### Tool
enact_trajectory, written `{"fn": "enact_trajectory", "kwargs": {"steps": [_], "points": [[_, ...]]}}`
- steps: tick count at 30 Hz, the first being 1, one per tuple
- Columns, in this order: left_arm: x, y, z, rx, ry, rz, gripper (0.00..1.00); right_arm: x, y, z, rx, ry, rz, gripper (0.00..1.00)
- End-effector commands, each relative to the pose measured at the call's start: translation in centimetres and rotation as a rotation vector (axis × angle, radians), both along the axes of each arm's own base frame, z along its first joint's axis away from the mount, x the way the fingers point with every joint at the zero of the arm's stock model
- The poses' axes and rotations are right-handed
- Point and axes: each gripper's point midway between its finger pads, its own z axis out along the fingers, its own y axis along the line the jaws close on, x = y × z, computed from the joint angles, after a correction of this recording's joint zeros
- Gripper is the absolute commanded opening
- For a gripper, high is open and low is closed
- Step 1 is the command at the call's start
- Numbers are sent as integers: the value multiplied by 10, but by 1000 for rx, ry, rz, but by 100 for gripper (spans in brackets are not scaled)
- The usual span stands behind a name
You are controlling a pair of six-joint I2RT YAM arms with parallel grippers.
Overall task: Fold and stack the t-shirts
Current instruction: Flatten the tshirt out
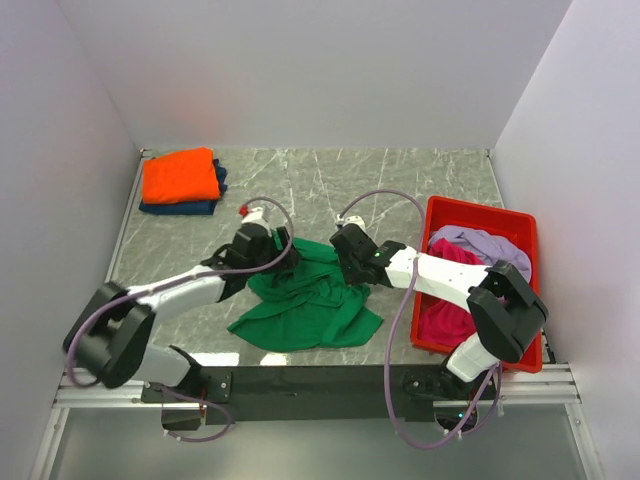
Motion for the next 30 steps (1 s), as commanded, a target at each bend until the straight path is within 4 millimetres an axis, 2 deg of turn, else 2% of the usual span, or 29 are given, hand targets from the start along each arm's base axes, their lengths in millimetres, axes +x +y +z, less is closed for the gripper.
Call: {"fn": "enact_trajectory", "kwargs": {"steps": [1, 3, 8, 15, 19, 20, 21, 25, 27, 30], "points": [[13, -21, -1, -2, -32, -29, 78, 10, 12, 9, 44, -29, 5, 0], [13, -32, -8, -12, -20, -59, 75, 9, 12, 8, 45, -27, 6, 0], [11, -41, -25, -4, 24, -84, 68, 9, 9, 7, 32, -31, 5, 0], [5, -61, -29, -65, 41, -134, 57, 10, 12, 4, 32, -23, 13, 0], [1, -61, -36, -70, 63, -130, 49, 9, 11, 2, 26, -20, 11, 0], [-1, -61, -36, -74, 64, -128, 49, 9, 10, 1, 23, -20, 12, 0], [-3, -59, -33, -81, 59, -117, 55, 9, 9, 0, 20, -19, 9, 0], [-7, -54, -35, -54, 75, -117, 66, 8, 10, 1, 28, -19, 13, 0], [-3, -42, -39, -9, 70, -62, 68, 8, 12, 3, 34, -19, 15, 0], [-7, -39, -32, -26, 57, -52, 70, 8, 11, 3, 36, -19, 14, 0]]}}
